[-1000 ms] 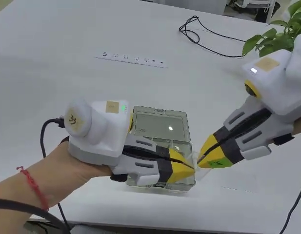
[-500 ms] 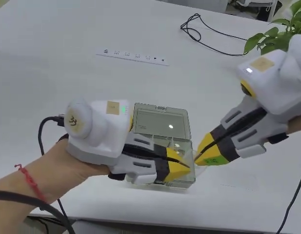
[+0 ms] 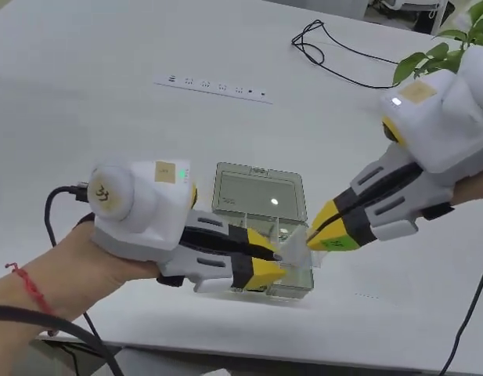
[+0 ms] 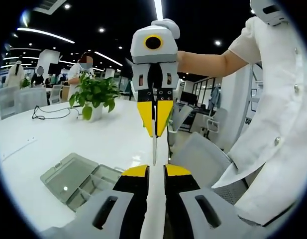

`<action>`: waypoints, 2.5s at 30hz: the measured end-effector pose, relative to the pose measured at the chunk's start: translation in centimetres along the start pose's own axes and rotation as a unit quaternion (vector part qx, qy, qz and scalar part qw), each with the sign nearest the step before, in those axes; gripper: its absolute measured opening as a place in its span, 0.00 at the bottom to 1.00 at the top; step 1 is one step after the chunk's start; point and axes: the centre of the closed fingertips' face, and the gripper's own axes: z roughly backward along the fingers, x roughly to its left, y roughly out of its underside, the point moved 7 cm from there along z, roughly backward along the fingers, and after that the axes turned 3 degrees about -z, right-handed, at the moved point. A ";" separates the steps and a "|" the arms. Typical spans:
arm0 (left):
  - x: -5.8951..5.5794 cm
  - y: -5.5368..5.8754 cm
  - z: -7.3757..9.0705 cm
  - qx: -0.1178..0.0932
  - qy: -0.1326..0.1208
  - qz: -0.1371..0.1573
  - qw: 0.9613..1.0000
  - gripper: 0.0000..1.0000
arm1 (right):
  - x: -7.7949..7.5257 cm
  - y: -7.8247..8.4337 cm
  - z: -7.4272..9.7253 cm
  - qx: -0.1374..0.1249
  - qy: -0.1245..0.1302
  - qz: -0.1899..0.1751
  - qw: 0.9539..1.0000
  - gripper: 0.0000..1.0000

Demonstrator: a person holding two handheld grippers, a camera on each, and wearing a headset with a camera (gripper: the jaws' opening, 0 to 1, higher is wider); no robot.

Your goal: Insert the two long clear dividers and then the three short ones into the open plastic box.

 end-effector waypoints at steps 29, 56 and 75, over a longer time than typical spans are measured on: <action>3.6 3.7 3.9 0.056 -0.099 -0.024 0.993 0.69 | -4.1 -1.9 -2.6 -0.005 0.047 0.003 0.999 0.03; 5.5 5.0 5.5 0.040 -0.149 0.001 0.988 1.00 | -8.8 -0.1 -9.2 0.013 0.081 -0.014 0.997 0.03; 5.4 5.6 5.7 0.035 -0.155 0.012 0.987 1.00 | -9.0 0.8 -10.3 0.021 0.084 -0.015 0.996 0.02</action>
